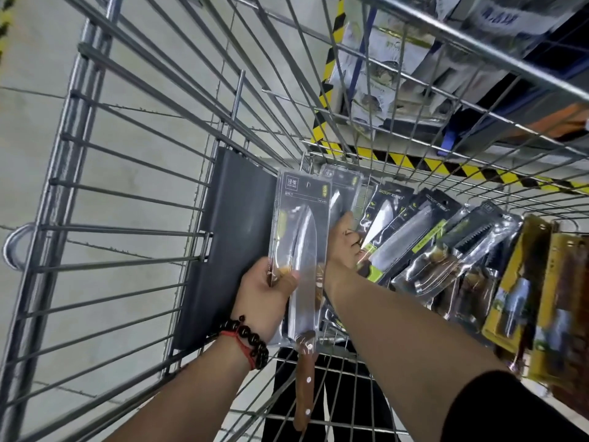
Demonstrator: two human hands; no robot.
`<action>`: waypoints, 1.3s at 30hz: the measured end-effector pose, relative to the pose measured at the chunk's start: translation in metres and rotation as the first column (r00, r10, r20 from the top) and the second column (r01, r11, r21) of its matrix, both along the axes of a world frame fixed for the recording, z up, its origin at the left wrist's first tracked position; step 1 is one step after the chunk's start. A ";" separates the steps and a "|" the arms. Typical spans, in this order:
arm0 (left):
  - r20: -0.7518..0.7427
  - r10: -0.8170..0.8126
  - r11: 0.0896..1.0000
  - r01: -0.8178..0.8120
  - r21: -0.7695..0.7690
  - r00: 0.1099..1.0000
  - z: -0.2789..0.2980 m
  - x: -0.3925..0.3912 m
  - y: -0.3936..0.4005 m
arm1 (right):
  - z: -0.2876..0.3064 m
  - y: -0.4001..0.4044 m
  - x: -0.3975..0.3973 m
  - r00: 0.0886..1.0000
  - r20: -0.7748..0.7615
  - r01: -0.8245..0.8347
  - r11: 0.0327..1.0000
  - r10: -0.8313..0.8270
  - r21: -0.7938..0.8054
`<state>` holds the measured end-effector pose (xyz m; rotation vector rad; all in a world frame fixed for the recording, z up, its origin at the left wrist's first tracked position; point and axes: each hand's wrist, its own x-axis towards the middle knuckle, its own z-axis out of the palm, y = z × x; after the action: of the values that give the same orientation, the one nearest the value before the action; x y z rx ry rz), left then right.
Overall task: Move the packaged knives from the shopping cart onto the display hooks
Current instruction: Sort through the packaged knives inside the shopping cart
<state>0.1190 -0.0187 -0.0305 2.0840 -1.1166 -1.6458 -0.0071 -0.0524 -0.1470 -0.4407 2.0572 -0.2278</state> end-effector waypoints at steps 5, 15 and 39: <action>0.010 -0.020 1.000 0.020 0.004 1.000 0.000 0.002 0.003 | -0.005 0.009 -0.002 0.986 -0.102 -0.136 0.990 0.132 -0.035; 0.033 -0.025 1.000 0.025 0.006 0.999 -0.001 0.003 0.004 | -0.005 0.000 -0.020 0.990 -0.132 -0.051 0.998 0.056 0.047; 0.014 -0.092 0.983 0.093 -0.158 0.996 0.040 -0.037 -0.023 | 0.125 0.095 -0.109 0.539 0.633 0.788 0.598 -0.555 -0.146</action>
<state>0.0822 -0.0416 0.0096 1.9663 -1.3189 -1.5352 -0.1164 0.0429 -0.0221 0.2372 1.4961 -1.1792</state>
